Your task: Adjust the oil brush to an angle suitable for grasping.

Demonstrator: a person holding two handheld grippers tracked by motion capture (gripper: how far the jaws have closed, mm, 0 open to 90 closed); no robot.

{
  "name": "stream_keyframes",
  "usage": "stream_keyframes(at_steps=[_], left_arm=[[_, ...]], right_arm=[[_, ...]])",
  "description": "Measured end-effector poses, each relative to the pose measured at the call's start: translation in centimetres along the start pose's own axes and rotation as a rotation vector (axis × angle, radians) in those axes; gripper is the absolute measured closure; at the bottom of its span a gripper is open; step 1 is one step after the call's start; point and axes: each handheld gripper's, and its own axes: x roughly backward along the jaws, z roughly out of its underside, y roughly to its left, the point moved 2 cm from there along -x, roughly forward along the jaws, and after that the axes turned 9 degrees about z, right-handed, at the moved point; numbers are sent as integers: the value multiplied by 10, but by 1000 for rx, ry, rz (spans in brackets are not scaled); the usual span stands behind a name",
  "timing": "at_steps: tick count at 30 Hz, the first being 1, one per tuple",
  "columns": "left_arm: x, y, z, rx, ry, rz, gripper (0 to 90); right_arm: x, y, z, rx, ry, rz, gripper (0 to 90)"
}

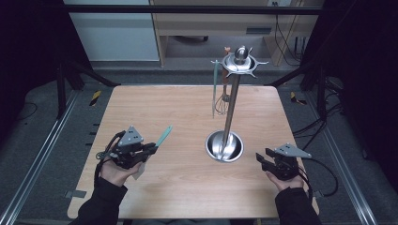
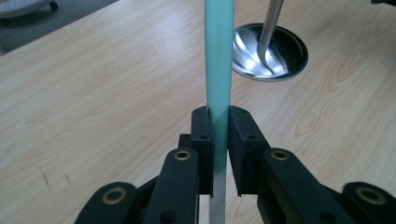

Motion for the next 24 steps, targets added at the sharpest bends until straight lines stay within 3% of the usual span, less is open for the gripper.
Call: stream_keyframes(at_steps=[11,24], left_arm=[[6,-11,-26,-5,-125,22,808],[18,-21,-58,-1,-313,45,808]], right_arm=[[-1,0,0,0,-1,0,545],[-1,0,0,2,-5,0,550]])
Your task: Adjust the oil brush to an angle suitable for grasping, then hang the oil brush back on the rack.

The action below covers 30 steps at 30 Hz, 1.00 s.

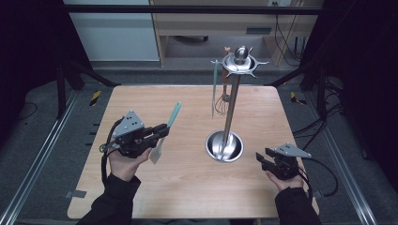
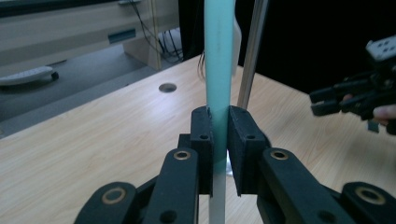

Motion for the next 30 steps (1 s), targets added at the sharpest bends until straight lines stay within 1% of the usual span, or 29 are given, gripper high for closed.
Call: stream_keyframes(at_steps=[4,5,12,20,22,25,30], left_arm=[[-2,-5,-12,3,-61,13,808],[-3,-6,-15,4,-68,22,808],[-8,-14,-31,-8,-124,40,808],[-14,-20,-43,-21,-154,57,808],[-16,-23,-46,-27,-162,54,808],[-18,-26,-51,-36,-172,61,808],[-22,-31,-57,-43,-190,70,808]], right_arm=[[1,0,0,-2,-1,-3,550],[1,0,0,-3,0,-4,550],[0,-1,0,-5,2,-1,550],[0,-1,0,-4,1,-5,551],[-1,-2,0,1,0,-4,552],[-1,-2,1,2,-1,-4,552],[-1,-1,1,-2,2,-12,553]])
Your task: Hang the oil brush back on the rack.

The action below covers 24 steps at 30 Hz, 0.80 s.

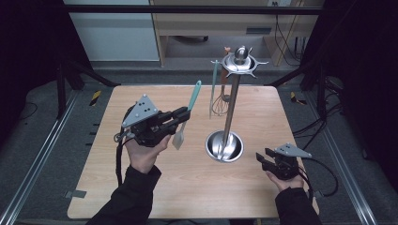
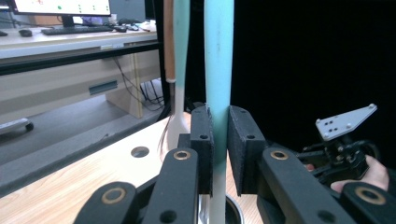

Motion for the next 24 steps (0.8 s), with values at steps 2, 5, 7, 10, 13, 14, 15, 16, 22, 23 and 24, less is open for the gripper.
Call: stream_keyframes(at_steps=[2,5,7,10,13,14,15,16,22,23,24], left_arm=[[-3,-2,-3,0,-7,6,808],[-7,-5,-6,-6,-9,12,808],[-10,-8,-9,-10,-11,18,808],[-13,-10,-12,-16,-19,22,808],[-17,-12,-14,-14,-19,27,807],[-18,-13,-15,-16,-16,28,808],[-19,-13,-15,-17,-18,28,808],[-20,-14,-15,-18,-18,31,807],[-25,-14,-17,-17,-15,34,808],[-26,-14,-18,-19,-12,35,808],[-26,-14,-18,-25,-10,35,808]], right_arm=[[0,0,0,-2,1,-2,554],[0,-1,0,0,-1,0,553],[0,-2,0,-1,-1,1,553],[-1,-2,0,3,0,2,554],[-1,-2,0,1,1,1,553],[-1,-2,0,-2,3,2,554],[-1,-2,1,-3,4,3,554],[-1,-2,1,-3,5,3,554],[-1,-2,0,-5,5,4,554],[-2,-3,0,0,3,5,554],[-2,-3,0,1,3,5,554]])
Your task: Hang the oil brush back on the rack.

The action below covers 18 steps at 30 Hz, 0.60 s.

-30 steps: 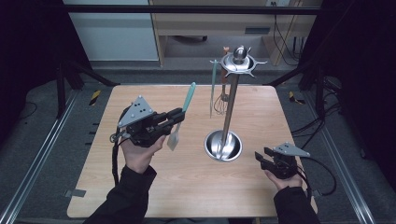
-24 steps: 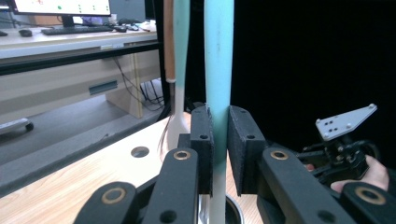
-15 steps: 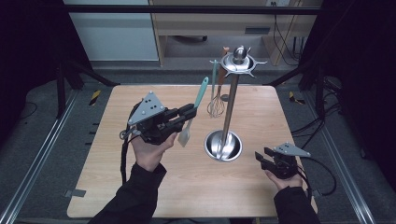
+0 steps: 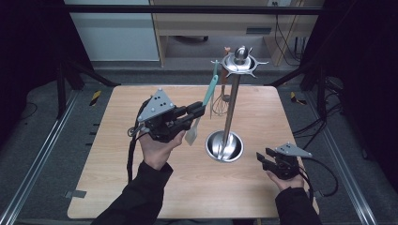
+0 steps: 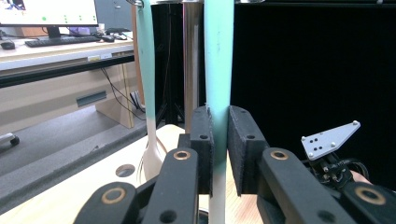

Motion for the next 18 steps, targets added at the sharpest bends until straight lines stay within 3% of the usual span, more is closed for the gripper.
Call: stream_keyframes(at_steps=[18], left_arm=[[-16,1,-3,-4,30,11,807]], right_arm=[[1,0,0,-7,-1,-2,554]])
